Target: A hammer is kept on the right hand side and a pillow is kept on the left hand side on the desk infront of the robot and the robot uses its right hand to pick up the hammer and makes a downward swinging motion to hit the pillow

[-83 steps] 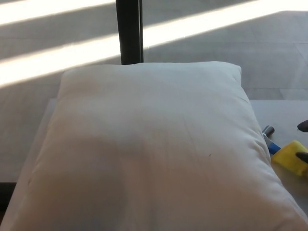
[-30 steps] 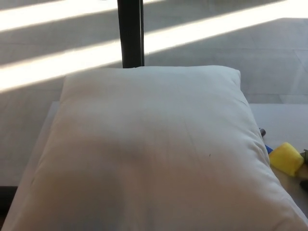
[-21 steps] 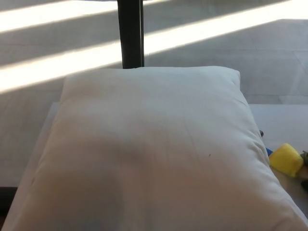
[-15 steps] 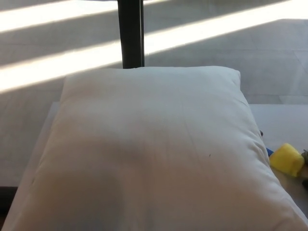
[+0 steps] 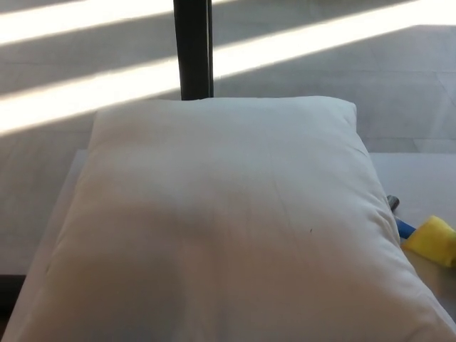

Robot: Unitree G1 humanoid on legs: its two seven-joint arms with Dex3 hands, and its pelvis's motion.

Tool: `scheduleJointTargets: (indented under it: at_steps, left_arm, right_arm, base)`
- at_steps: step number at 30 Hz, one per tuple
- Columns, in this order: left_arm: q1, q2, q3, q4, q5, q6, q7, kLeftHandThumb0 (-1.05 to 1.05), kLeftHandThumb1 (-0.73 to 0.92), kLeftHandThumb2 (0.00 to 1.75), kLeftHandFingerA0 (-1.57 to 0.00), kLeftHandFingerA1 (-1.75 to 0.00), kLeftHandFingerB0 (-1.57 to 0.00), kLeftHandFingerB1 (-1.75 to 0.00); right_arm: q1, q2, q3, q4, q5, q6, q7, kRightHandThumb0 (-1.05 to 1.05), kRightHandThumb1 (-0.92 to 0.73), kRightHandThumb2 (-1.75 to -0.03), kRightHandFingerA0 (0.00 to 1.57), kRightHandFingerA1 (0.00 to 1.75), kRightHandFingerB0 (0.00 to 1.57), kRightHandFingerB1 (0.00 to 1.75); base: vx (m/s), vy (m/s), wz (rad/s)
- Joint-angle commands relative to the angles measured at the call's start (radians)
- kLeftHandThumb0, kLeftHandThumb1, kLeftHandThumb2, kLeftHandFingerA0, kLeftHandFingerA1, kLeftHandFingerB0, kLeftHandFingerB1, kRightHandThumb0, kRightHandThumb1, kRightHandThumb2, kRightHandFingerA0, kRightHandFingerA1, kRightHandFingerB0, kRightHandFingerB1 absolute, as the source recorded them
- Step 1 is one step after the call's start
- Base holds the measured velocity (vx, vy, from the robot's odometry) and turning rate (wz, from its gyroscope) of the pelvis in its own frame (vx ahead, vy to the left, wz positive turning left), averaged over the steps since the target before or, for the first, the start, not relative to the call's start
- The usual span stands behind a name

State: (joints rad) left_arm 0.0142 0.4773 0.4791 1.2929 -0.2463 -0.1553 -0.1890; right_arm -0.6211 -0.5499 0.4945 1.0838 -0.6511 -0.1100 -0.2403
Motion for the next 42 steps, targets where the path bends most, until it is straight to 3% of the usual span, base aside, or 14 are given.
scheduleJointTargets:
  at_steps: [1, 2, 4, 5, 6, 8, 10, 11, 14, 15, 21, 24, 38, 42]
  left_arm:
    - [0.006, 0.010, 0.008, -0.004, -0.004, -0.024, 0.002, -0.59, 0.80, 0.64, -0.81, -0.61, -0.61, -0.54]
    - [0.006, 0.010, 0.010, -0.005, -0.007, -0.022, 0.000, -0.59, 0.80, 0.64, -0.81, -0.61, -0.61, -0.54]
    - [0.010, 0.015, 0.010, -0.006, -0.006, -0.014, 0.000, -0.62, 0.80, 0.64, -0.81, -0.63, -0.61, -0.53]
    - [0.015, 0.016, 0.013, -0.004, -0.008, -0.010, -0.002, -0.61, 0.80, 0.64, -0.80, -0.63, -0.61, -0.53]
    - [0.016, 0.015, 0.016, -0.008, -0.012, -0.012, -0.002, -0.62, 0.79, 0.64, -0.78, -0.63, -0.59, -0.53]
    - [0.022, 0.018, 0.006, -0.010, 0.000, -0.020, 0.001, -0.63, 0.81, 0.64, -0.80, -0.63, -0.59, -0.53]
    - [0.024, 0.019, 0.010, -0.011, -0.005, -0.019, -0.005, -0.63, 0.81, 0.64, -0.79, -0.63, -0.59, -0.53]
    - [0.021, 0.019, 0.012, -0.009, -0.007, -0.011, 0.000, -0.62, 0.80, 0.64, -0.81, -0.62, -0.59, -0.52]
    - [0.034, 0.015, 0.006, -0.010, 0.000, -0.028, -0.002, -0.62, 0.81, 0.64, -0.76, -0.58, -0.56, -0.51]
    - [0.032, 0.017, 0.000, -0.007, 0.008, -0.027, 0.002, -0.63, 0.82, 0.65, -0.75, -0.56, -0.57, -0.50]
    - [0.034, 0.012, 0.023, -0.006, -0.021, -0.015, -0.020, -0.61, 0.81, 0.64, -0.75, -0.60, -0.57, -0.52]
    - [0.036, 0.012, 0.010, -0.017, -0.007, -0.017, -0.010, -0.61, 0.82, 0.64, -0.81, -0.60, -0.58, -0.51]
    - [0.037, 0.007, 0.025, -0.008, -0.022, 0.001, -0.017, -0.62, 0.82, 0.65, -0.72, -0.59, -0.55, -0.51]
    - [0.048, -0.001, 0.037, -0.008, -0.031, 0.002, -0.001, -0.61, 0.82, 0.64, -0.77, -0.61, -0.59, -0.53]
  right_arm:
    - [0.099, -0.021, -0.109, 0.025, 0.141, -0.114, 0.162, -0.22, -0.69, -0.82, 0.78, 1.00, 0.76, 0.68]
    - [0.101, -0.023, -0.120, 0.024, 0.145, -0.120, 0.161, -0.22, -0.69, -0.82, 0.78, 1.00, 0.76, 0.68]
    - [0.100, -0.021, -0.198, 0.022, 0.214, -0.095, 0.223, -0.22, -0.74, -0.76, 0.65, 0.75, 0.56, 0.55]
    - [0.099, -0.020, -0.246, 0.027, 0.251, -0.094, 0.242, -0.21, -0.70, -0.79, 0.73, 1.14, 0.64, 0.57]
    - [0.107, -0.030, -0.287, 0.015, 0.277, -0.091, 0.232, -0.24, -0.67, -0.83, 0.82, 1.50, 0.72, 0.86]
    - [0.123, -0.030, -0.347, -0.008, 0.322, -0.109, 0.247, -0.21, -0.64, -0.85, 0.85, 1.75, 0.69, 1.48]
    - [0.127, -0.025, -0.404, -0.025, 0.360, -0.099, 0.269, -0.22, -0.59, -0.94, 0.89, 1.75, 0.73, 1.51]
    - [0.123, -0.017, -0.456, -0.023, 0.411, -0.071, 0.293, -0.18, -0.49, -1.20, 0.91, 1.75, 0.82, 1.55]
    - [0.112, 0.006, -0.561, -0.040, 0.490, 0.004, 0.338, -0.16, -0.46, -1.28, 0.91, 1.75, 0.79, 1.57]
    - [0.112, 0.013, -0.606, -0.057, 0.525, 0.037, 0.346, -0.17, -0.55, -1.17, 0.93, 1.75, 0.79, 1.53]
    - [0.112, 0.036, -0.724, -0.082, 0.590, 0.104, 0.384, -0.17, -0.55, -1.22, 0.94, 1.75, 0.79, 1.61]
    - [0.117, 0.054, -0.769, -0.113, 0.611, 0.143, 0.395, -0.20, -0.62, -1.11, 0.92, 1.75, 0.68, 1.73]
    - [0.119, 0.127, -0.854, -0.265, 0.637, 0.236, 0.474, -0.20, -0.71, -1.03, 0.93, 1.75, 0.63, 1.75]
    - [0.031, 0.156, -0.927, -0.292, 0.749, 0.480, 0.557, -0.28, -0.87, -1.01, 0.95, 1.75, 0.61, 1.75]
  base:
    - [0.00, 0.000, 0.00]
    - [0.00, 0.000, 0.00]
    - [0.00, 0.000, 0.00]
    - [0.00, 0.000, 0.00]
    - [0.00, 0.000, 0.00]
    - [0.00, 0.000, 0.00]
    - [0.00, 0.000, 0.00]
    - [0.00, 0.000, 0.00]
    - [0.00, 0.000, 0.00]
    - [0.00, 0.000, 0.00]
    - [0.00, 0.000, 0.00]
    - [0.00, 0.000, 0.00]
    - [0.00, 0.000, 0.00]
    - [0.00, 0.000, 0.00]
